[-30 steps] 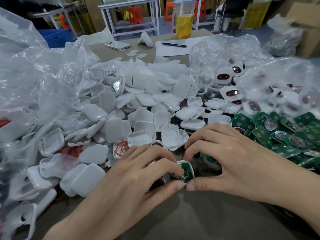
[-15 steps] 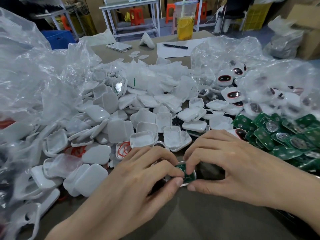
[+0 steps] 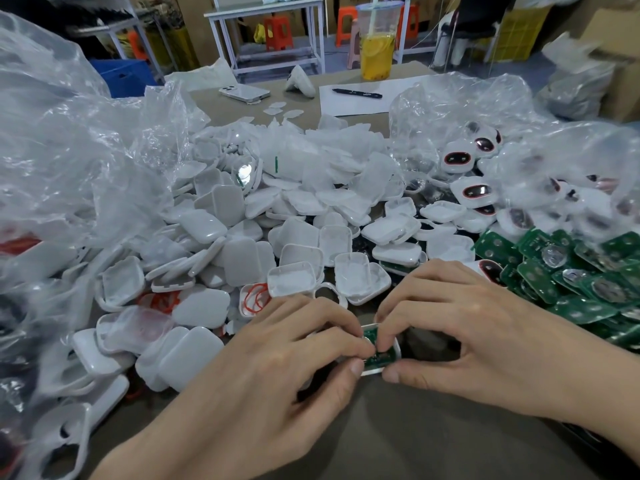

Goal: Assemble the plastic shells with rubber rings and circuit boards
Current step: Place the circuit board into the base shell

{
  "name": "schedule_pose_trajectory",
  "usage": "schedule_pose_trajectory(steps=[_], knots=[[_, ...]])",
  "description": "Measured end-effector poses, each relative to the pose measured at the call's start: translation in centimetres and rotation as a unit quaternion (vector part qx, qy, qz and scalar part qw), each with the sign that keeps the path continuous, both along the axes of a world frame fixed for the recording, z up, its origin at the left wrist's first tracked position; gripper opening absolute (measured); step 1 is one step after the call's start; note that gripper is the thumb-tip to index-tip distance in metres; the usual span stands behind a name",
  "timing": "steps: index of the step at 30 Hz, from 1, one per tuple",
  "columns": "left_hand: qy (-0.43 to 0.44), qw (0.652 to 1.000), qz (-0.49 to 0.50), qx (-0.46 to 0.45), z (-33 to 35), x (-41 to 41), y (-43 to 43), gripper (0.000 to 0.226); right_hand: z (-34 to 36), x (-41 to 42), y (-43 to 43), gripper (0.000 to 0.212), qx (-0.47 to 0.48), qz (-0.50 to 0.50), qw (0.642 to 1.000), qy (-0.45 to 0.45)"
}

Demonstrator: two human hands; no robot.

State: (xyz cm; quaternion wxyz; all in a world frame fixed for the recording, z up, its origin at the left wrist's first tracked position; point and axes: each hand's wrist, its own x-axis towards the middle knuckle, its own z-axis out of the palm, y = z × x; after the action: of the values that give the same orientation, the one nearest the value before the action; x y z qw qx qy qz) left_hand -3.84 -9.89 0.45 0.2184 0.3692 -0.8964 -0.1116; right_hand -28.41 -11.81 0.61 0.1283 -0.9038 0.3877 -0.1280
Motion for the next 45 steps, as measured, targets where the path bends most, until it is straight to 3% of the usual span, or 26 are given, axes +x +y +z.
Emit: schedule_pose_trajectory(steps=[12, 24, 31, 38, 45], knots=[[-0.01, 1.0, -0.003, -0.007, -0.12, 0.0, 0.15, 0.018, 0.04, 0.04, 0.07, 0.02, -0.009, 0.008, 1.0, -0.008], [0.126, 0.979, 0.147, -0.057, -0.06, 0.7, -0.57, 0.03, 0.14, 0.2, 0.1, 0.017, -0.022, 0.012, 0.998, -0.051], [0.147, 0.971, 0.183, -0.051, -0.29, 0.1, -0.38, 0.031, -0.03, 0.16, -0.09, 0.018, -0.02, 0.015, 0.999, -0.047], [0.046, 0.992, 0.103, -0.054, -0.09, 0.4, -0.29, 0.024, -0.38, -0.12, -0.36, 0.027, -0.022, 0.019, 0.999, -0.024], [0.042, 0.991, 0.116, -0.049, -0.13, 0.32, -0.48, 0.022, -0.62, -0.15, -0.45, 0.031, -0.01, 0.013, 1.0, -0.013]])
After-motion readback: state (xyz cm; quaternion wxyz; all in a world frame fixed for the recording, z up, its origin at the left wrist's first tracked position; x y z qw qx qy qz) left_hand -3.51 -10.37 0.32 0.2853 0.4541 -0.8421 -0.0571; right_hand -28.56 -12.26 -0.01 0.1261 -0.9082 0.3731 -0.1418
